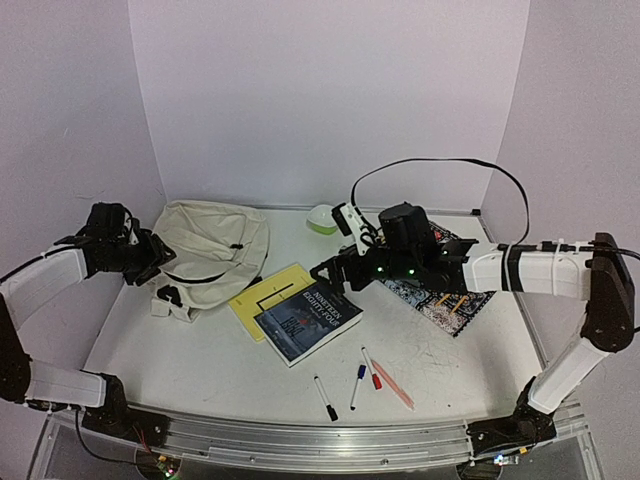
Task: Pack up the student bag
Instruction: Move the student bag to the corner of the board, then pick up the student bag from the corner of the board.
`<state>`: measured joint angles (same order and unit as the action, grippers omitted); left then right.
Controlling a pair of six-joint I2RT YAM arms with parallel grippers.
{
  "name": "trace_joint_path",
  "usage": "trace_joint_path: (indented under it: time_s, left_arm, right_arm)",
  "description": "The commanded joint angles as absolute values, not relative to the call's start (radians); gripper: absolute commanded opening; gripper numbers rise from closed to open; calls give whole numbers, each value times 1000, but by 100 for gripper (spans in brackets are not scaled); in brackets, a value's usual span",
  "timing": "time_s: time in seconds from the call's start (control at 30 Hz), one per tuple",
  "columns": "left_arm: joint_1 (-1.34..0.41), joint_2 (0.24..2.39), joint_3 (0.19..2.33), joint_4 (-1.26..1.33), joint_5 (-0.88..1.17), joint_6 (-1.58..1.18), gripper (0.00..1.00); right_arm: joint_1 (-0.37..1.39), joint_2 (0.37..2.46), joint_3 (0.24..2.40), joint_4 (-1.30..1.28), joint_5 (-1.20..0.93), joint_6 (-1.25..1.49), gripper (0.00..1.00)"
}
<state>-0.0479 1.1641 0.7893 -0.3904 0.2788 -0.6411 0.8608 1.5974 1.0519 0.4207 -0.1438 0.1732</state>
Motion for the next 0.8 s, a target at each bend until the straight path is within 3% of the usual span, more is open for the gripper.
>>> trace_joint_path:
  time_s: [0.0,0.13,0.37,0.5,0.77]
  left_arm:
    - [-51,1138,992,-572,195,-447,68]
    - [-80,1205,1094,-672,187,-332,75]
    - [-341,1386,1258,-887,-91,-191,77]
    - [-434,1426,1288,-922,-166,-111,82]
    - [-511,1455,1248,-923,-257,42,82]
  right_arm:
    - [866,1580,1083,465,-143,152,98]
    - [866,1563,1066,465,-136,143,98]
    - [866,1541,1031,471,-139,133,98]
    - [867,1527,1011,471,-132,126,98]
    - [867,1499,966,483,-128,126,98]
